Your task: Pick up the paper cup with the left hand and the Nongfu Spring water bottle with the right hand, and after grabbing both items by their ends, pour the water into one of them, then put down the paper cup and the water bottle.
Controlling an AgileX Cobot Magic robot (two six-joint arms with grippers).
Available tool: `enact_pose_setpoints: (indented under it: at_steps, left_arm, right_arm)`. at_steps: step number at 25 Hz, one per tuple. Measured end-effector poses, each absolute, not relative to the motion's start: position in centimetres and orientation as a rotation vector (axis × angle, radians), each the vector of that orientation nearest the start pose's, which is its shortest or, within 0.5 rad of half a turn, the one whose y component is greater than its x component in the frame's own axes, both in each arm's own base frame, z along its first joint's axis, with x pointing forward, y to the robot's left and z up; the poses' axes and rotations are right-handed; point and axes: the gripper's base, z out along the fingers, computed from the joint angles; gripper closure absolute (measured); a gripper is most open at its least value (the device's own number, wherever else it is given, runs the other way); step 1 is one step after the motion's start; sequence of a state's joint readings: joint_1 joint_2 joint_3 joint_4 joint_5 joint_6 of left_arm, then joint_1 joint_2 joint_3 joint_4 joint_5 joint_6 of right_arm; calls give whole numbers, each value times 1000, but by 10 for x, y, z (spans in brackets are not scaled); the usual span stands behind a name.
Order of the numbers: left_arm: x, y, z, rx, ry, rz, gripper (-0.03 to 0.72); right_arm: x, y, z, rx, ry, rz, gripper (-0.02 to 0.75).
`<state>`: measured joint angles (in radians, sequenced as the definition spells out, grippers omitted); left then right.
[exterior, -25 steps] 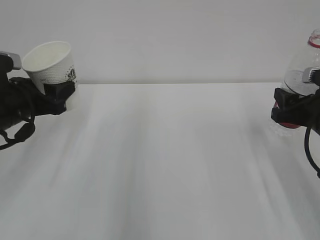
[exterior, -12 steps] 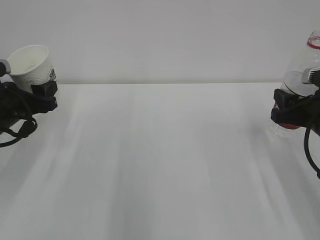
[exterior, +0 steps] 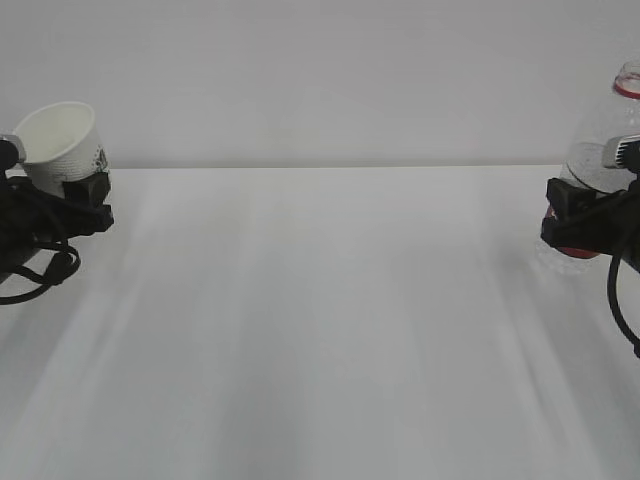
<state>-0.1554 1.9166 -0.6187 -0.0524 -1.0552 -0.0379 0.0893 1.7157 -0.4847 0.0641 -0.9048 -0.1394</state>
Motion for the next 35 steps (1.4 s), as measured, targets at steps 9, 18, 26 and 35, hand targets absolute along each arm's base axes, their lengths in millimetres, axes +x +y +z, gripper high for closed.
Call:
enact_pose_setpoints:
  at_steps: [9, 18, 26, 35]
  left_arm:
    - [331, -10, 135, -50, 1724, -36, 232]
    - [331, -12, 125, -6, 1754, -50, 232]
    - [331, -13, 103, -5, 1804, -52, 232]
    - [330, -13, 77, -43, 1859, -87, 233]
  right_arm:
    - [290, 22, 156, -138, 1805, -53, 269]
    - [290, 22, 156, -138, 1805, -53, 269]
    - [290, 22, 156, -142, 1805, -51, 269]
    - [290, 22, 156, -144, 1807, -51, 269]
